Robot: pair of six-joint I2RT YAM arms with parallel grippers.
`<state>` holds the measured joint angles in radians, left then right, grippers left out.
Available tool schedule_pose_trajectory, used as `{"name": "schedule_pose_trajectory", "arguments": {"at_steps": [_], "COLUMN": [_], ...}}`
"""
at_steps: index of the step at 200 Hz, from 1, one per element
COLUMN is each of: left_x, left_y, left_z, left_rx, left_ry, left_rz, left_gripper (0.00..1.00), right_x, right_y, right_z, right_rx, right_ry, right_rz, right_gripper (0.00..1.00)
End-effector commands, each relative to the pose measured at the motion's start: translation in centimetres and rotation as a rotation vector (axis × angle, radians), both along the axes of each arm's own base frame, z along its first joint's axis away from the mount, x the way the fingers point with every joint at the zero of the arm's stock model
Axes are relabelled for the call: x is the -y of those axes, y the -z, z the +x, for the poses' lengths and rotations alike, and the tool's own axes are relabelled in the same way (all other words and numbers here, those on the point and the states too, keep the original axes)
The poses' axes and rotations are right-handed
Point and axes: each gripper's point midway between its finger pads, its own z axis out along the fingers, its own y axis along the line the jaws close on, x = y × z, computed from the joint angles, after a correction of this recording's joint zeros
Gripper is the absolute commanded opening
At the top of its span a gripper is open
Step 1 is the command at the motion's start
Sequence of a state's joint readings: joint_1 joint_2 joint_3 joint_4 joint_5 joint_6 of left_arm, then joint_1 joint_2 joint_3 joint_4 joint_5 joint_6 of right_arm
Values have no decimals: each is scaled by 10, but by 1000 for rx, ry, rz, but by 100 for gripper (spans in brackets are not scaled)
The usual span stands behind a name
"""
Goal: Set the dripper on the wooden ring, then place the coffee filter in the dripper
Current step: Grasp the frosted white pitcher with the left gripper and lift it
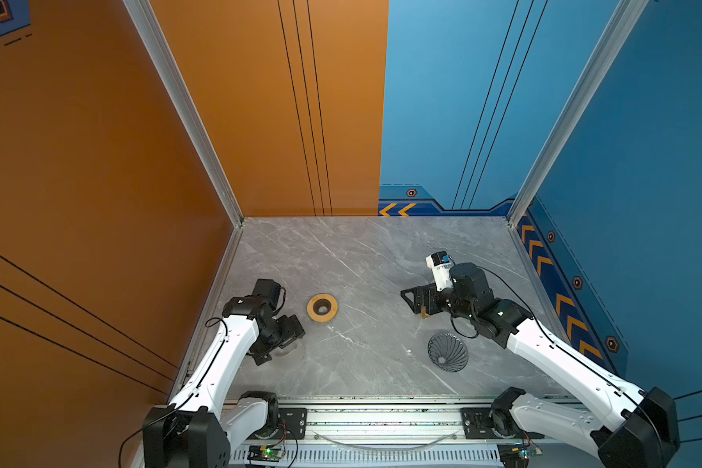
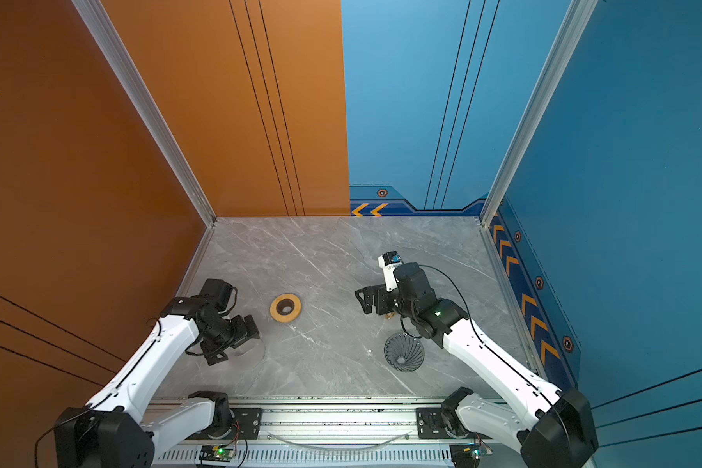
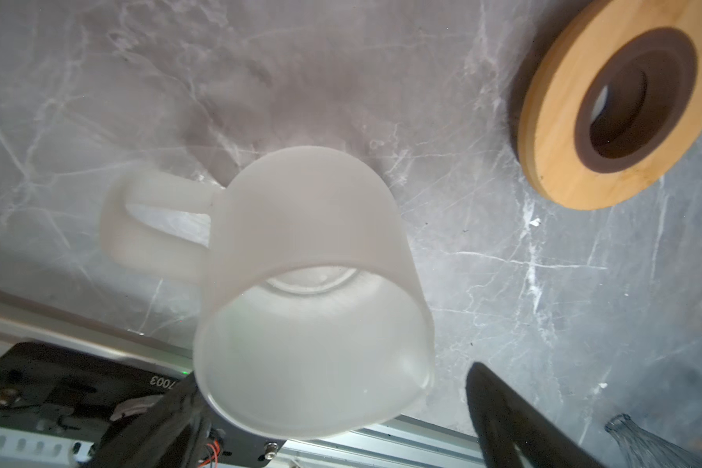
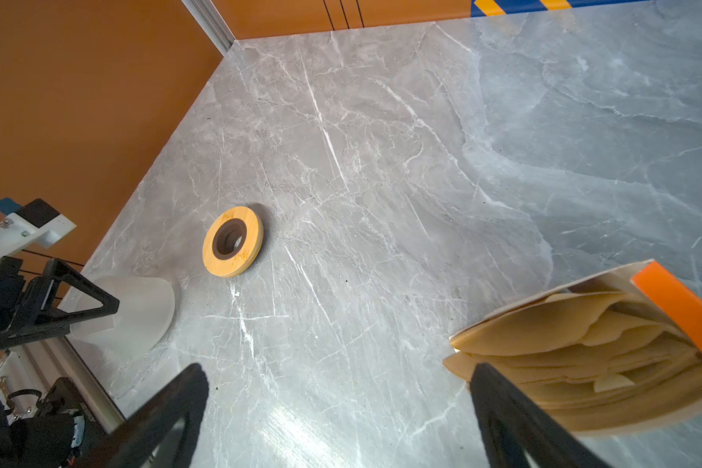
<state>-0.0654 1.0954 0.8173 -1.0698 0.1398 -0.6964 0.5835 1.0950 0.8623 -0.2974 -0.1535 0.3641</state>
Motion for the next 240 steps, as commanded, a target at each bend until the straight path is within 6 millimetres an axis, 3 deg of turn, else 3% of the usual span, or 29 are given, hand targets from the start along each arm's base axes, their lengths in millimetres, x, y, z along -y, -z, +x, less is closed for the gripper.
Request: {"name": "schedule_pose_trajectory", "arguments": {"at_steps": [1,19,47,81,127,184,240], "left_x": [16,22,15,-17,-30,-3,7], "left_y": [0,0,-3,-11,-20,-24,-4], "left_z": [12,17,24,19,29,64,51], "left_rx": [36,42,65,26,41,136,61], "left_ry": [-7,4,29,47,121,242,257], "left_rz": [-101,-131,-78,117,206,79,13], "left_gripper": [98,98,98,98,98,98,98], "right_x": [5,6,6,8,10,7,11], "right_y": [3,2,2,0,1,4,6], "right_z": [-4,-4,-4,-5,-5,-6,-8], "right_rx": [2,1,1,1,-1,-13,-10], "right_ry": [9,11,13,17,26,23,35], "right_rz": [-21,-21,-23,-25,-30,-18,-31], "right_gripper": [100,100,100,100,100,100,100]}}
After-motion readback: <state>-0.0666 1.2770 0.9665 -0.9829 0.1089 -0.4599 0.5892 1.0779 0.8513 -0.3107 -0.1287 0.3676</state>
